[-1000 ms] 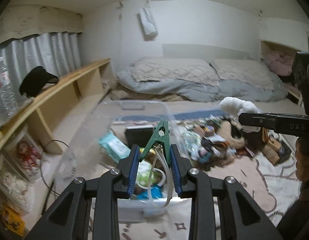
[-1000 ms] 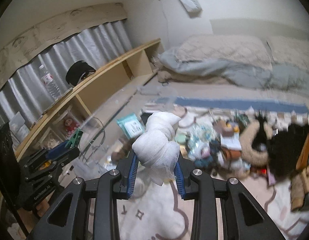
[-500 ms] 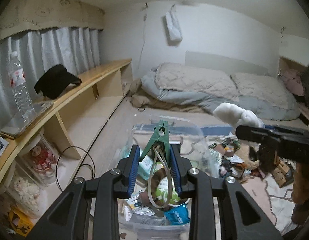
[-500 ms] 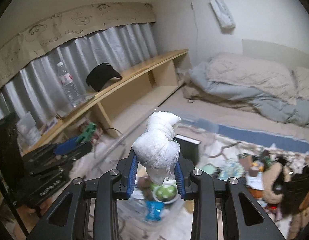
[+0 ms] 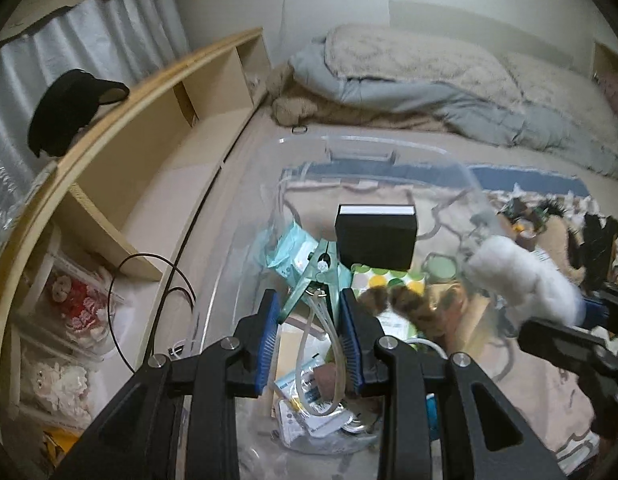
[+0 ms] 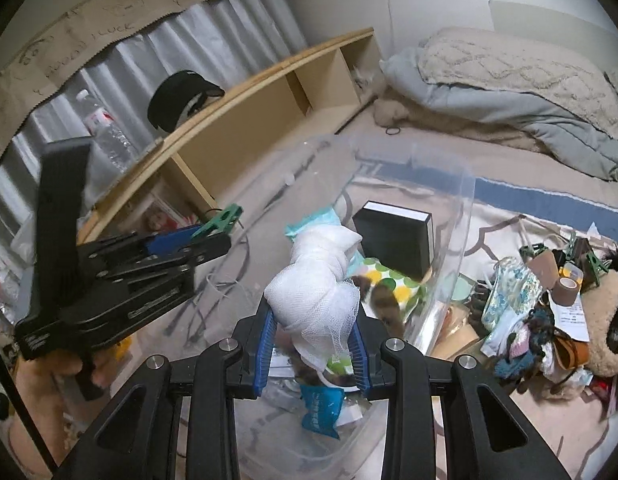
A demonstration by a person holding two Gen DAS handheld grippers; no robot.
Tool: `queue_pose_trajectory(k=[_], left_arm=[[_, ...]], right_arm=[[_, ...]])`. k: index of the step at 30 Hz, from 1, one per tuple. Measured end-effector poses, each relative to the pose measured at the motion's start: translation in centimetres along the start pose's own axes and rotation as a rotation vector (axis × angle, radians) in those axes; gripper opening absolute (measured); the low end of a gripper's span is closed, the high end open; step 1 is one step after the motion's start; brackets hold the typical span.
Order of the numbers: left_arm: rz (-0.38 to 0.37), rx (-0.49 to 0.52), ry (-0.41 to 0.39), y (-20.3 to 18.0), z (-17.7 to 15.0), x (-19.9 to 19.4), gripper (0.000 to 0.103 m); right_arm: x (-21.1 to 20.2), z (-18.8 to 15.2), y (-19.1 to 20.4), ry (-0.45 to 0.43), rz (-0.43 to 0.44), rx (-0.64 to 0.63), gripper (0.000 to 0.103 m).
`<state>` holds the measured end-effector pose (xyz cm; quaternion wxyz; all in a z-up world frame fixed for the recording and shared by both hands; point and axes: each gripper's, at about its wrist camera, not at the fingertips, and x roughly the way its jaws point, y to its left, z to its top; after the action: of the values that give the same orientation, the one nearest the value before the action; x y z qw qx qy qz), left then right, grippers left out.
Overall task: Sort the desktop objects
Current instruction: 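Carry the clothespin and gauze over the clear bin with both tools, then open the left tool to drop the clothespin while the right tool releases the gauze into the bin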
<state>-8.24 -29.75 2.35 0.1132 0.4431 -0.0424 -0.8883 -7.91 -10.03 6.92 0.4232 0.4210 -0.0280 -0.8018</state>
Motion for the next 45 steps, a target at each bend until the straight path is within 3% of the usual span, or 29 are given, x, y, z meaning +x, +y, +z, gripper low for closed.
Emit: queue_pose_trajectory(k=[8,9,10,11,25,33,36,42,44,45], left_arm=[[0.054,0.004,0.059,0.3,0.4,3.9,0.031],[0.075,0.000,0.054,0.5,0.3,4.0,0.042],[0.092,-0.006,0.048,0.8,0.2,4.0,0.060],[0.107,-0.013,0.034,1.0,0.2,3.9,0.065],[0.033,-0.054,-0.134,3.2,-3.7,-2.1,0.065],[0.025,-0.075,-0.192,4.1,-6.1,-5.8,0.066],[0.067,-0.062,-0.224,4.0,-7.0,-7.0,0.067],[0.052,-0.077,-0.225,4.0,-8.4,-7.5,0.070],[0.047,-0.075,-0.223,3.8,-8.6,-7.4,0.070],[0.045,-0.074,-0.222,3.7,-8.7,-7.4,0.074]], right_arm=[[1.1,0.2,-0.7,0.015,-0.015,0.026,0.034],[1.1,0.3,-0.8,0.014,-0.014,0.031,0.034],[1.2,0.4,-0.9,0.015,-0.011,0.037,0.034],[1.4,0.4,-1.0,0.018,-0.007,0.043,0.034],[5.7,1.6,0.4,0.086,-0.007,0.071,0.034],[10.5,2.2,1.6,0.179,0.101,0.196,0.034],[12.0,2.2,2.1,0.185,0.130,0.202,0.034],[14.7,2.2,1.6,0.203,0.200,0.300,0.034],[15.0,2.3,1.1,0.192,0.255,0.352,0.042],[15.0,2.4,1.0,0.180,0.258,0.370,0.060]])
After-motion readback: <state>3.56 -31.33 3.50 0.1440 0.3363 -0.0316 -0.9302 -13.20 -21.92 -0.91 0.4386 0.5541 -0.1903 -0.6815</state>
